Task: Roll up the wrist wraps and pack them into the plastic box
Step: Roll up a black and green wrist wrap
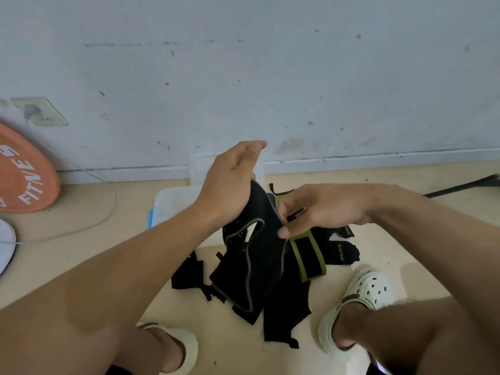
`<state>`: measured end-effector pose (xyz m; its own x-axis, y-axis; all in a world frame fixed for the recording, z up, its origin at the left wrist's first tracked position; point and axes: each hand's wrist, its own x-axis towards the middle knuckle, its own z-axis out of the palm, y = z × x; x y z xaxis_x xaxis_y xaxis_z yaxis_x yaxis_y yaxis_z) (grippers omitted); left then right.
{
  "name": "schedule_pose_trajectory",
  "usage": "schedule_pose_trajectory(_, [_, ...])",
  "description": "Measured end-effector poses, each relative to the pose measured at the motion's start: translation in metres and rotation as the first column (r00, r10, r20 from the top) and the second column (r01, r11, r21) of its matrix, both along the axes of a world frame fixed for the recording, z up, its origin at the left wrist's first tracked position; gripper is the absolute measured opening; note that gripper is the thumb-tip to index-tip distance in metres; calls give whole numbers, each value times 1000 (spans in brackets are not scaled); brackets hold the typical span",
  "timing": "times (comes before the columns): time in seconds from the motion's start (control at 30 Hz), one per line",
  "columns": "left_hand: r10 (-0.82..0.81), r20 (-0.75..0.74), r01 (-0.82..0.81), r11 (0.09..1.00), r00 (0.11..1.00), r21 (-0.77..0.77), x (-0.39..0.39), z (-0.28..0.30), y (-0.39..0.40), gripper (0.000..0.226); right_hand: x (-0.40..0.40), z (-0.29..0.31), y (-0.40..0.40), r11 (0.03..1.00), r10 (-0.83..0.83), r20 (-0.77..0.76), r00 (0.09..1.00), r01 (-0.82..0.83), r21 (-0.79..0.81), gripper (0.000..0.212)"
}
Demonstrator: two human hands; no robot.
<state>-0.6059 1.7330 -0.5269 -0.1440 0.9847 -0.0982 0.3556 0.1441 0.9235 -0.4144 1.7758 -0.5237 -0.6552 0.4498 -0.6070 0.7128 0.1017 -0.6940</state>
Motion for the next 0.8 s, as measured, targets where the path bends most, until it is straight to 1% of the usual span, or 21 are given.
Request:
schedule_pose_trajectory(0.03, [3,-11,-3,1000,1000,-8,-2,0,1,37,4,4,3,998,-2,-27,1000,0,-64,32])
schedule_pose_trajectory(0.1, [19,-15,-20,998,1000,-54,-4,-2,2,40,10,11,5,982,-38,-74,997,23,-189,27])
schedule_pose_trajectory(0.17, [42,13,-41,995,999,-94,-6,-4,2,42,14,17,8,970,-84,-83,993,63,-235,26])
schedule_pose_trajectory(0.27, [82,51,-76,991,995,-111,-7,-8,4,40,12,23,7,962,-178,-110,978,149,-230,17])
schedule_pose_trajectory(0.37, [94,130,-77,988,987,-131,-7,-9,6,33,6,23,2,940,-289,-129,949,256,-224,13])
schedule_pose_trajectory(0.43, [64,150,-40,986,987,-160,-6,-9,5,26,1,23,0,936,-334,-135,933,311,-162,15])
schedule_pose_trajectory(0.5, [20,150,8,983,988,-186,-4,-11,2,22,-1,24,-1,910,-413,-169,895,396,-123,16])
schedule_pose_trajectory(0.57, [-10,175,46,978,985,-203,-1,-11,0,24,-1,24,0,852,-523,-219,824,512,-107,16])
schedule_pose_trajectory(0.63, [-45,234,98,970,971,-222,1,-9,-2,30,1,22,2,797,-598,-253,760,598,-88,18])
schedule_pose_trajectory(0.73, [-127,284,200,948,950,-246,4,-7,-3,34,1,18,4,768,-627,-290,723,636,-74,18])
schedule_pose_trajectory(0.8, [-159,256,221,946,954,-236,6,-8,-4,31,2,16,5,764,-634,-301,713,636,-104,18])
